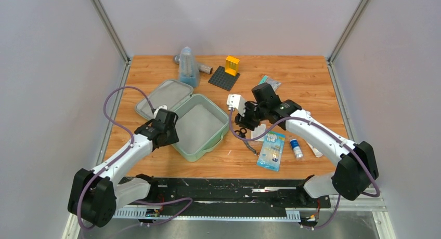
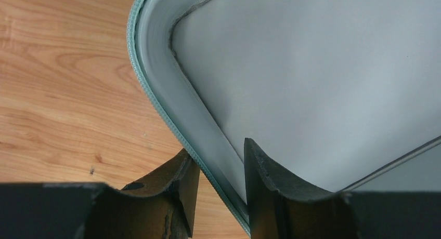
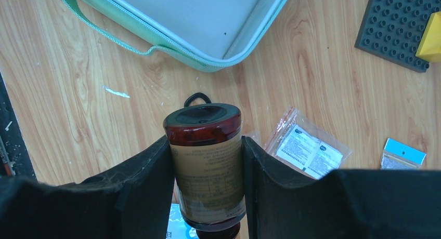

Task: Organize the medicine kit
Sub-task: Adjust the medicine box at the center of the board.

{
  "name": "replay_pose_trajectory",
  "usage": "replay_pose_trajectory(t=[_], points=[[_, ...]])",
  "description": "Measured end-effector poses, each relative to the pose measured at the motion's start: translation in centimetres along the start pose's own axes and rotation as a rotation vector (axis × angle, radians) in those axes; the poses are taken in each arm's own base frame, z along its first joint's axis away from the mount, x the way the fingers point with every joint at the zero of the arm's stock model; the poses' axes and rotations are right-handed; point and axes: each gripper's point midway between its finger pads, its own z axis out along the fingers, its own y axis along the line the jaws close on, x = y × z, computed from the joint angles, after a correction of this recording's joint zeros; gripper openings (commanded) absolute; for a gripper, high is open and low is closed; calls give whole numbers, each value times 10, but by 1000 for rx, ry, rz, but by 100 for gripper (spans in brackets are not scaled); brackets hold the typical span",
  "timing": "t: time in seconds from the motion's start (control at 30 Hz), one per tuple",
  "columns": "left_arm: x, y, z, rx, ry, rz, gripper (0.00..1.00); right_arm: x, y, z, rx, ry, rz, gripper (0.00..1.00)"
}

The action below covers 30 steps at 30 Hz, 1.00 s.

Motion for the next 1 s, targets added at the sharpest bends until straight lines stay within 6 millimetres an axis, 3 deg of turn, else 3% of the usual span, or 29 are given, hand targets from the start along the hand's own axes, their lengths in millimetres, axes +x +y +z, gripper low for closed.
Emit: replay_pose_trajectory(t=[0.3, 0.5, 0.57, 0.63, 0.73, 0.87, 1.0], points=[[0, -5, 1, 43, 11, 60, 30, -6, 8, 3, -14, 0, -49, 31], [5, -9, -3, 84, 33, 115, 31, -12, 14, 5, -28, -5, -89, 31], [8, -11, -4, 98, 43, 130, 35, -16, 17, 5, -39, -8, -111, 31], [10, -12, -5, 105, 49, 141, 46, -24, 20, 7, -49, -16, -142, 31], [12, -13, -8, 110, 64, 156, 71, -38, 23, 13, -71, -32, -198, 31], [5, -13, -19, 96, 55, 145, 93, -58, 22, 33, -111, -49, -274, 32], [-19, -12, -44, 96, -41, 89, 100, -71, 19, 66, -154, -46, -341, 32]])
